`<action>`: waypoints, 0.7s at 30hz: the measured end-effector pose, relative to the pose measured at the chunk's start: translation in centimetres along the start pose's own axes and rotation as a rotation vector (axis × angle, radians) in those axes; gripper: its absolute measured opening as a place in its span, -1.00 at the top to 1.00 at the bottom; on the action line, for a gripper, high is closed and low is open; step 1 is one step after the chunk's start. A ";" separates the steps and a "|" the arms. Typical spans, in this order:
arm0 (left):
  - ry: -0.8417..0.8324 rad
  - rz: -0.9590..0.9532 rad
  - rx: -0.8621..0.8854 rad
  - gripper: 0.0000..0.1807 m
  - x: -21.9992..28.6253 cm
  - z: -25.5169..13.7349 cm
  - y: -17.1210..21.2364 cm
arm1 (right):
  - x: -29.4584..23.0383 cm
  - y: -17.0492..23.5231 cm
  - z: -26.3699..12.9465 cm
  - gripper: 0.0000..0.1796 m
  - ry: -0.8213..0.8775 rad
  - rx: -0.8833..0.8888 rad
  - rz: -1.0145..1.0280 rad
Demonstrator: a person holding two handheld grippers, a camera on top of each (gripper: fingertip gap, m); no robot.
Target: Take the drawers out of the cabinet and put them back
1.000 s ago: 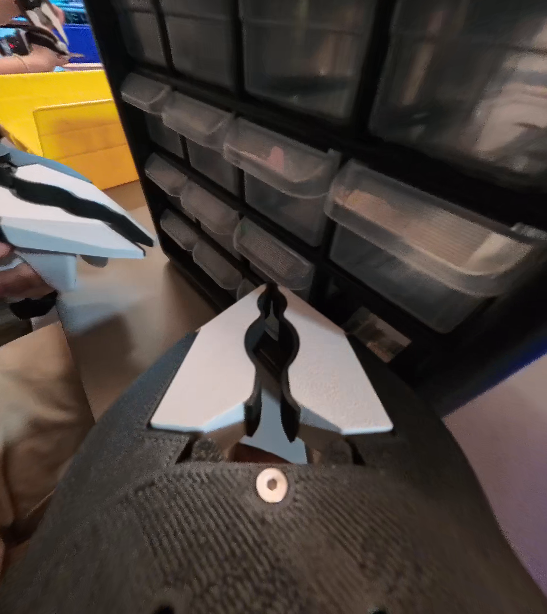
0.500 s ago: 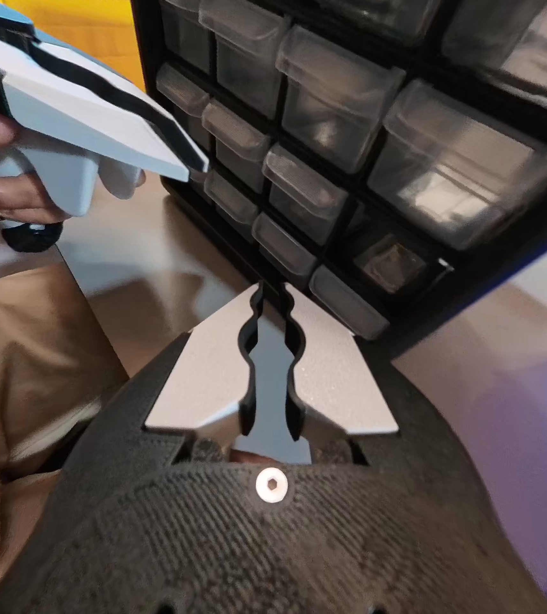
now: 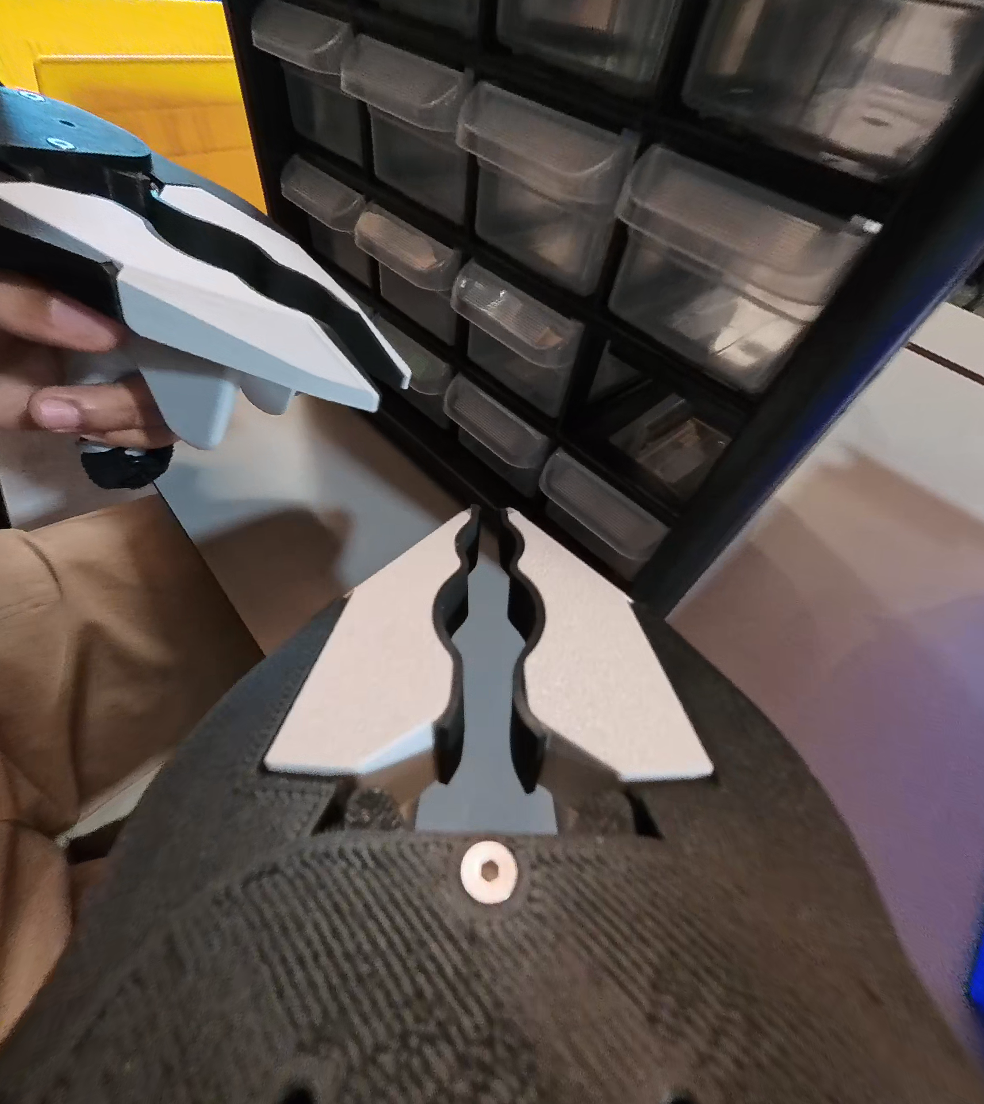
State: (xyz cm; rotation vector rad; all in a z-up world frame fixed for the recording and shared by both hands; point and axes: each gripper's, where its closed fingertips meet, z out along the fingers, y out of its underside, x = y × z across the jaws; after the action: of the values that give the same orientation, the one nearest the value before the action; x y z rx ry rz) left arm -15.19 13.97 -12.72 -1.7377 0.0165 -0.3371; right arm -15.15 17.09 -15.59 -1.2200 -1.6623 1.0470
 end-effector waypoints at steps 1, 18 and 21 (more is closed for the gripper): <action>-0.001 0.001 0.000 0.89 0.0 0.0 0.0 | -0.1 0.0 0.0 0.95 -0.002 -0.001 0.000; -0.305 0.154 0.459 1.00 -2.6 -15.2 -12.0 | -3.5 -3.8 -1.0 0.91 -0.137 0.168 0.048; -0.574 0.273 0.579 1.00 -6.4 -24.8 -15.7 | -3.6 -3.3 -2.2 0.88 -0.172 0.177 0.071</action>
State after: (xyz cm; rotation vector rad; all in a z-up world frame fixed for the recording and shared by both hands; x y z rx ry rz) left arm -29.80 -5.46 4.89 -1.1813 -0.2364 0.3397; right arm -13.39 13.29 -12.22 -1.1056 -1.6243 1.3451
